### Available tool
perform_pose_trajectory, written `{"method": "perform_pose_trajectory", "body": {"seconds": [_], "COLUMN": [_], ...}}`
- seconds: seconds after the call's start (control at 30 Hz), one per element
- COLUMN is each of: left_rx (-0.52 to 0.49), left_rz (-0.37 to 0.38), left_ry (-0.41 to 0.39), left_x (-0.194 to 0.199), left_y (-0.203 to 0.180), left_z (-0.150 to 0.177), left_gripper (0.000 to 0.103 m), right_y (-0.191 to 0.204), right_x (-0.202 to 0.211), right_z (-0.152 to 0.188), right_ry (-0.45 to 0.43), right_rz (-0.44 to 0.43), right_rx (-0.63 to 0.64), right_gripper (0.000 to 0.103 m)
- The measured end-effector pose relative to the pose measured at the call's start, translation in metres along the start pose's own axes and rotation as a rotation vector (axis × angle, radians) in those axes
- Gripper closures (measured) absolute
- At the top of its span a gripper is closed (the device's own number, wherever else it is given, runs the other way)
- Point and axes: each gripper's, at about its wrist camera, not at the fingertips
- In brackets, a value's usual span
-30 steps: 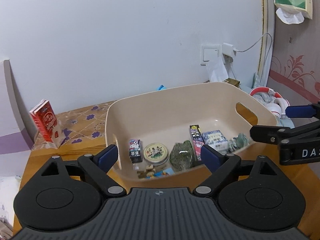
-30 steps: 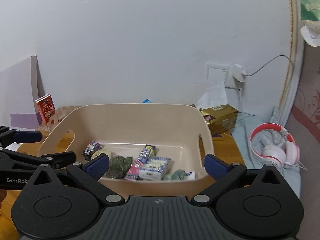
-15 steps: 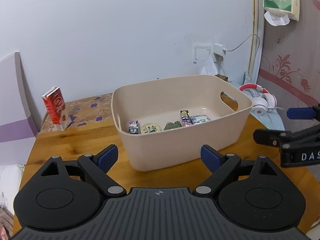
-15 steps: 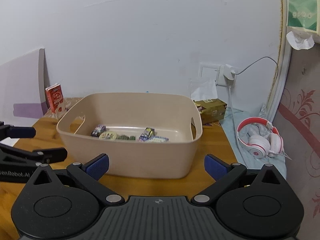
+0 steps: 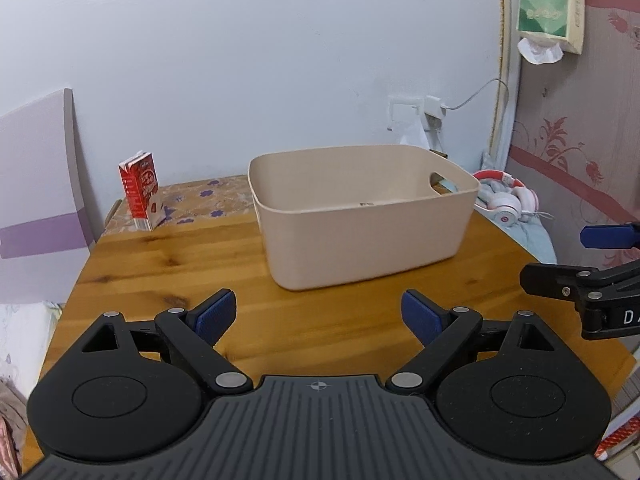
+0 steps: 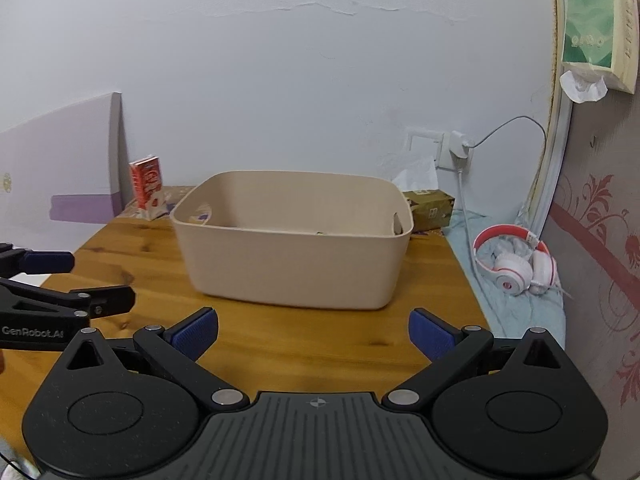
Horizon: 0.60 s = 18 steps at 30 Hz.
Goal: Organize objects
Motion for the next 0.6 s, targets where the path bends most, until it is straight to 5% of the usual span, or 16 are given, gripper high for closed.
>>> {"method": "perform_pose_trajectory", "body": {"seconds": [0.6], "left_rx": [-0.032], "left_rz": [0.034], "left_ry": [0.003], "left_x": [0.042], "left_y": [-0.022], "left_z": [0.029], "left_gripper": [0.012], "right_y": [-0.004], "right_x": [0.042], "right_z": [0.034], "right_ry": [0.066], "right_rz": [-0.027], "right_rx": [-0.015], "right_gripper": [0.0]}}
Point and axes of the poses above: each gripper's, at about its wrist camera, not at the fingertips, and x roughly against the way its jaws point, y to its left, z to its underside, and after that the axes turned 15 degrees about z, right-handed
